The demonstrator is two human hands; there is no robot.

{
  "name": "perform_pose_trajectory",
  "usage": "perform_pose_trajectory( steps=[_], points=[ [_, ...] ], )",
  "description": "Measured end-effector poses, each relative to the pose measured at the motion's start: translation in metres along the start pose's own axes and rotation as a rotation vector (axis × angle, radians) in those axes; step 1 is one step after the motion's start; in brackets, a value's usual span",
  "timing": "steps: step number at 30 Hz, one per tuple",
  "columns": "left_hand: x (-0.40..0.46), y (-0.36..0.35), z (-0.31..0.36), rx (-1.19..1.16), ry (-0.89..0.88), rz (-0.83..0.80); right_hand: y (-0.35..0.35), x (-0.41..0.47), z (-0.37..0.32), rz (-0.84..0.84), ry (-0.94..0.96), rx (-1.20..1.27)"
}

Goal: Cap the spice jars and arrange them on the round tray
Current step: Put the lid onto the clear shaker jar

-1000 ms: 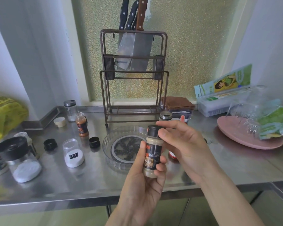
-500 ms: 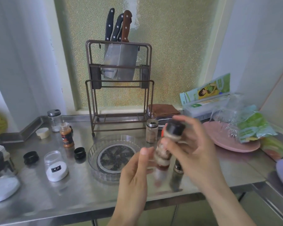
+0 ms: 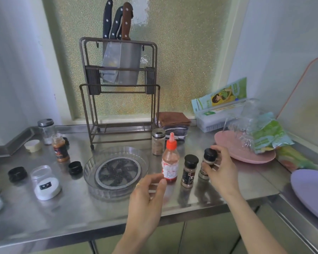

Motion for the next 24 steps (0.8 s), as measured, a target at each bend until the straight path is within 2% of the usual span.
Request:
perform_pose_trajectory(
  steps=[6,8,11,13,18,24],
  points=[
    [0.004,0.003,-0.004,0.039,0.015,0.014,0.002,-0.005,-0.005,-0.042,-0.024,-0.061],
    [0.005,0.006,-0.003,0.046,0.008,0.022,0.010,-0.009,-0.019,0.023,-0.024,-0.083],
    [0.006,0.015,0.001,0.052,-0.017,0.061,0.024,-0.015,-0.059,0.204,0.126,-0.087],
    [0.007,0.028,0.004,0.051,-0.045,0.117,0.020,-0.024,-0.094,0.204,0.229,-0.045],
    [0.007,0.088,0.007,0.047,-0.074,0.315,-0.039,-0.063,-0.171,-0.049,0.392,0.035],
    [-0.008,0.173,-0.002,0.084,-0.029,0.561,-0.143,-0.099,-0.215,-0.335,0.485,0.039]
  ],
)
Point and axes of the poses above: each hand's wrist, its own x-axis towards the middle knuckle, its own y-axis out of the back of the hand, z = x × y, the point moved 1 cm from there along x, towards the middle knuckle, and after that the axes turned 1 degree about -z, right-handed, at the moved point
